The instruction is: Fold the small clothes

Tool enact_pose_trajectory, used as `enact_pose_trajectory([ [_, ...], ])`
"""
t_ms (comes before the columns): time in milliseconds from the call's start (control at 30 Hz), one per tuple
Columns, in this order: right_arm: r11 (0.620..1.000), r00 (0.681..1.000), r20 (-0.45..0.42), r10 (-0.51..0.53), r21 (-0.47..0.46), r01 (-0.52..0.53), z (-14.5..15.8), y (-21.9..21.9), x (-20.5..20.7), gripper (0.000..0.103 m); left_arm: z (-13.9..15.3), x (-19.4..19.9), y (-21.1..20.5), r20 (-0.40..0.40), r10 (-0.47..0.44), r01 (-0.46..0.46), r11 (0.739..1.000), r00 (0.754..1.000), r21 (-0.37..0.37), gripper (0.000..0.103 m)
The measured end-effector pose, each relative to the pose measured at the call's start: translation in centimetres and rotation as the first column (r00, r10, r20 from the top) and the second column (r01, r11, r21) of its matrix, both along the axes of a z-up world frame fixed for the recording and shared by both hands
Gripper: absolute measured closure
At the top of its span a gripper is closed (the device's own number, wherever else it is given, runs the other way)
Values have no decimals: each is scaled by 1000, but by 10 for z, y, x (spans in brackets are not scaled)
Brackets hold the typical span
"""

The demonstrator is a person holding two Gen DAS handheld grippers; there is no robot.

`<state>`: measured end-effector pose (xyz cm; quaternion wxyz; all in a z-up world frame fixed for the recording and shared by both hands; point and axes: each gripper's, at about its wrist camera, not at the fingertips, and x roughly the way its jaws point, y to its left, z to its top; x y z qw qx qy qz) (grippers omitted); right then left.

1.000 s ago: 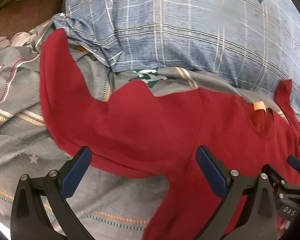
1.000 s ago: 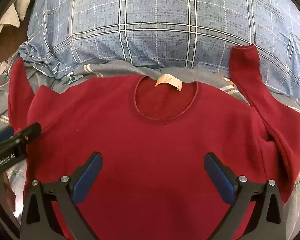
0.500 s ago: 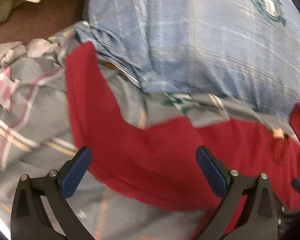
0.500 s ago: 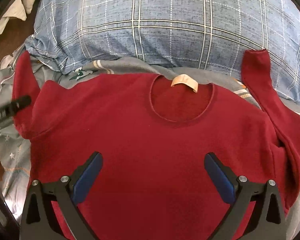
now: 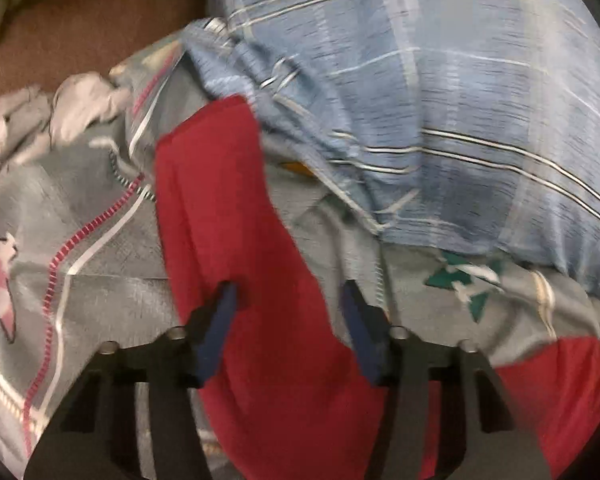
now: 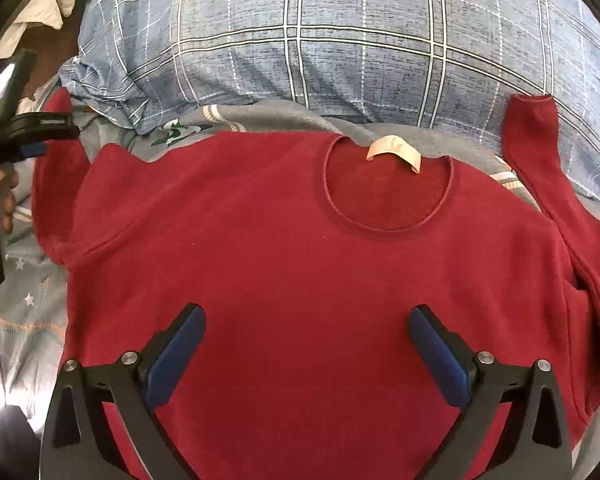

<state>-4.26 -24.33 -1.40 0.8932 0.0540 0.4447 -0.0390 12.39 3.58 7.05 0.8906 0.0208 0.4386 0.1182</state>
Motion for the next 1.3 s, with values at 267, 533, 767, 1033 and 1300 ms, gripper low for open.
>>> enact_pose_trajectory([
  [267,1000,1000,-6,0,8,0,-1,-1,-2,1,-1,-5,4,38,-14,12,999,999,36,99],
  [533,999,1000,-2,-17,32,17,3,-6,-7,1,38,-69,-36,173,-149,151,989,974,0,99],
  [767,996,998,19,-67,51,66,12,-24,-17,1,53,-126,-121,192,-408,426,903,892,-60,99],
  [1033,974,977,38,-210,91,206,23,-90,-38,1,-12,-175,-215,47,-621,620,770,783,-151,99],
  [1300,947,975,75,-209,264,182,33,-123,-43,1,-1,-201,-188,46,-651,649,746,758,-149,45],
])
